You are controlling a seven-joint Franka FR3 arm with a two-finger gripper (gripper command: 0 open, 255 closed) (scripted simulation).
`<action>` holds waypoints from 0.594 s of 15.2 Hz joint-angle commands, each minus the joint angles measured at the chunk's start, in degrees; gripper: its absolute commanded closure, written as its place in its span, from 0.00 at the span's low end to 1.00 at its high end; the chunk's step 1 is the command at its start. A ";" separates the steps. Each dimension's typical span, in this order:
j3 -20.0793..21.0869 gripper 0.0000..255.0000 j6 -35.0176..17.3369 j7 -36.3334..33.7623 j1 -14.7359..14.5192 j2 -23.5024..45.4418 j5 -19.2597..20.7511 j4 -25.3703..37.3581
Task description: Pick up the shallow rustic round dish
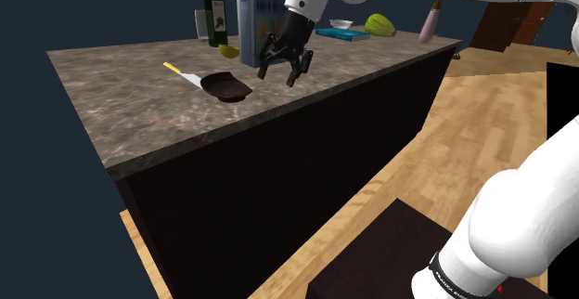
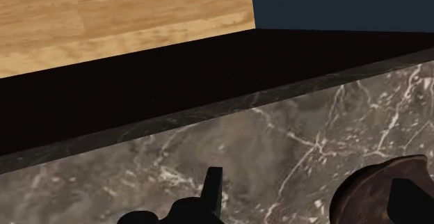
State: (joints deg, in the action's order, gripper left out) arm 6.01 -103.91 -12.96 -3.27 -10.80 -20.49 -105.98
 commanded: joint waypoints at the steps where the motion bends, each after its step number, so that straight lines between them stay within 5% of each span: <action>1: 0.31 0.00 -0.53 -1.44 -0.35 3.78 -1.64 4.30; 5: 0.69 0.00 -0.84 -4.01 -0.81 11.37 -4.49 13.71; 9: 0.78 0.00 -2.99 -3.20 -0.87 11.31 -4.91 11.41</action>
State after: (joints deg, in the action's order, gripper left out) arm 6.79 -106.29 -16.41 -4.14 0.48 -25.25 -93.98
